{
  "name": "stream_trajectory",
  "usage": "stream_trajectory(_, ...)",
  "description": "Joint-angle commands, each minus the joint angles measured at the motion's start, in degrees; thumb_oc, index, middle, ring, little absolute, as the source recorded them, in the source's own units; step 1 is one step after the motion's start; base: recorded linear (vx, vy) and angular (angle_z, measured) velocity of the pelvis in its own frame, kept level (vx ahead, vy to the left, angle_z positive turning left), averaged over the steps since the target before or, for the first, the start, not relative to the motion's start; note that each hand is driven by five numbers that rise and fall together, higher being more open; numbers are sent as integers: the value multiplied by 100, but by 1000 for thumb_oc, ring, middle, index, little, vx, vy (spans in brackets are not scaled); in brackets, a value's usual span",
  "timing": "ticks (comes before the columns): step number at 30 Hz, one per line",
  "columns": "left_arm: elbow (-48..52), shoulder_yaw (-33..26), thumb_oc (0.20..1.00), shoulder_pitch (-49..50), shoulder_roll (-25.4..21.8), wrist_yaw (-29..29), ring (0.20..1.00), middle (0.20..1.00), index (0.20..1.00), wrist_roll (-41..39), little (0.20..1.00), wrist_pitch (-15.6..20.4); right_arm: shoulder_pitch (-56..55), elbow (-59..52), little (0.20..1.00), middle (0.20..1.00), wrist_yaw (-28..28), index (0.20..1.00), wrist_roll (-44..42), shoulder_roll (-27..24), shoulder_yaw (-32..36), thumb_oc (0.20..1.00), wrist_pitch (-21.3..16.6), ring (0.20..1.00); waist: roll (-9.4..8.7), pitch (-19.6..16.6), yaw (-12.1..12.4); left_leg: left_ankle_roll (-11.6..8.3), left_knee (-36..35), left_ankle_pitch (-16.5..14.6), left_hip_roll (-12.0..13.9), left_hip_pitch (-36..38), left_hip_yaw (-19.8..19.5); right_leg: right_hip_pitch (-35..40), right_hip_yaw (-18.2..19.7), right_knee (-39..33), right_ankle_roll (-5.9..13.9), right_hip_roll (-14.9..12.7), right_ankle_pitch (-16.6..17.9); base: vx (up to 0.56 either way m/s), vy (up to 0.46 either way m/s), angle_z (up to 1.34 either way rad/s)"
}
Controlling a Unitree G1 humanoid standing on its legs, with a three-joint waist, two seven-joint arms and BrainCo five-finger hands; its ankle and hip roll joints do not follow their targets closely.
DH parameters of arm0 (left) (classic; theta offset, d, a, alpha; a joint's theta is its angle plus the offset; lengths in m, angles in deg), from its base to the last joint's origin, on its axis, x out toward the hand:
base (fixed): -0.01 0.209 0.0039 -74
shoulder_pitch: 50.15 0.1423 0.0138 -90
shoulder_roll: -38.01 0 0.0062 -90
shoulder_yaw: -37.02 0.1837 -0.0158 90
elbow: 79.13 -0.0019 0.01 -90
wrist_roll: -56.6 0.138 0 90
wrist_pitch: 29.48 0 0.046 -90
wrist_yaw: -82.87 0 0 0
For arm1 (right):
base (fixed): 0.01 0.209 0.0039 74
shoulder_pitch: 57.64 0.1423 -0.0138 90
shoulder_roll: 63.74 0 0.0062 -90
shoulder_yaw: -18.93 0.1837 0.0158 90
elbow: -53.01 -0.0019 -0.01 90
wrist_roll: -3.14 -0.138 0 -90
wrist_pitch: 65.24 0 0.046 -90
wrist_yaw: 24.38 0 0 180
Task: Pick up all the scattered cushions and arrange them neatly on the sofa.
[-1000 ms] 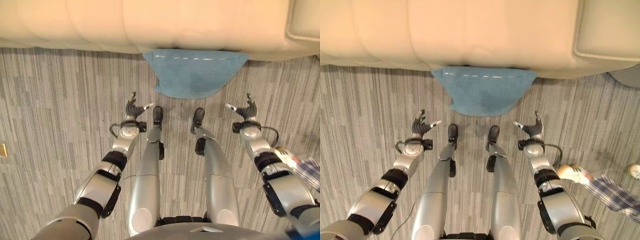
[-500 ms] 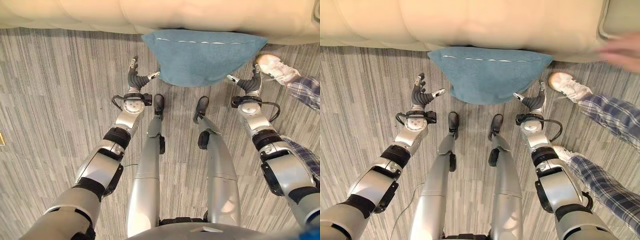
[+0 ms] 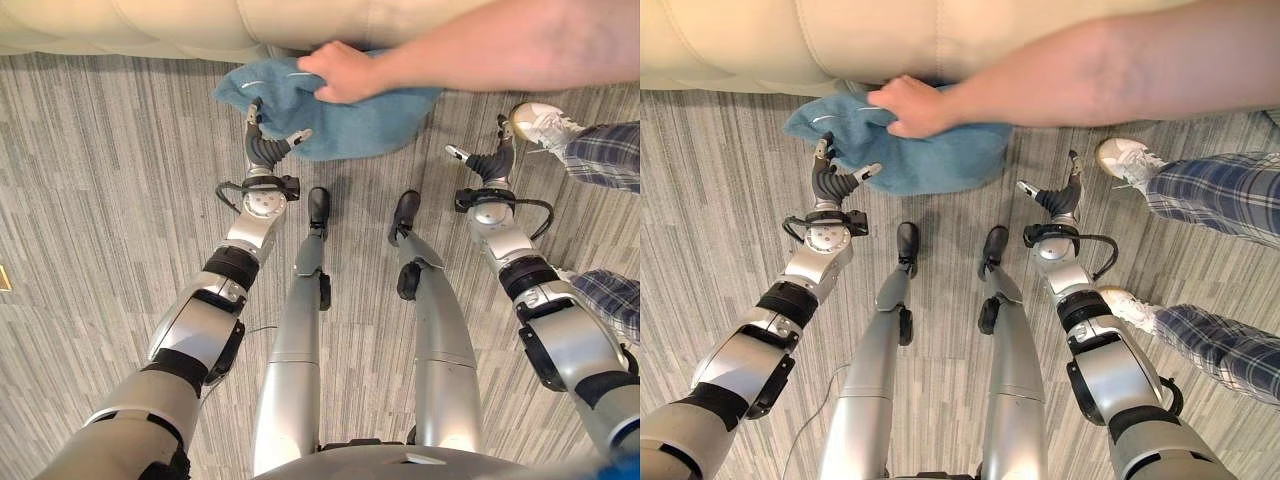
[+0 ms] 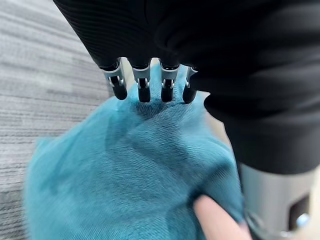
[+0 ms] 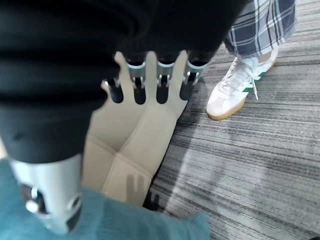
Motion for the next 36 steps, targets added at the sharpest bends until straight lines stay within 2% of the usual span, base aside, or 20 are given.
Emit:
stream_trajectory(1,-39,128,1000,523,313,-84,1000,1000,1000,161,1000,115,-504,-164,1000,1000,51,1000,136,88,-115,1000,-146,1000,163,-790,-80,-94,-452,-131,-54,-161,-85,-150,196,-350,698,-13,245,0,0,0)
stream_trajectory(15,284,91,1000,892,476,-143,1000,1000,1000,117,1000,75,-909,-255,1000,1000,-85,1000,177,194,-20,1000,-135,1000,179,-1104,15,-149,-733,80,-57,-188,-203,-274,89,-298,720,-20,224,-7,-13,1)
stream_trajectory(27,305,-31,1000,1196,457,-217,1000,1000,1000,135,1000,42,-1218,-205,1000,1000,-212,1000,160,241,72,1000,-122,1000,153,-1320,51,-163,-603,26,-13,-94,-277,-159,35,-126,682,2,89,9,-13,3)
stream_trajectory(32,314,-224,1000,1936,442,-430,1000,1000,1000,89,1000,-41,-1891,-155,1000,1000,-485,1000,95,226,228,1000,-48,1000,95,-1414,112,-228,-726,-98,52,859,-363,741,-138,-270,658,-30,18,6,-48,3)
stream_trajectory(36,-147,-348,1000,2778,382,-828,1000,1000,1000,159,1000,-222,-2689,234,1000,1000,-913,1000,186,227,264,1000,165,1000,44,-1431,149,-282,-1158,-175,92,2355,-428,2160,-326,-770,618,39,-12,7,-26,-1)
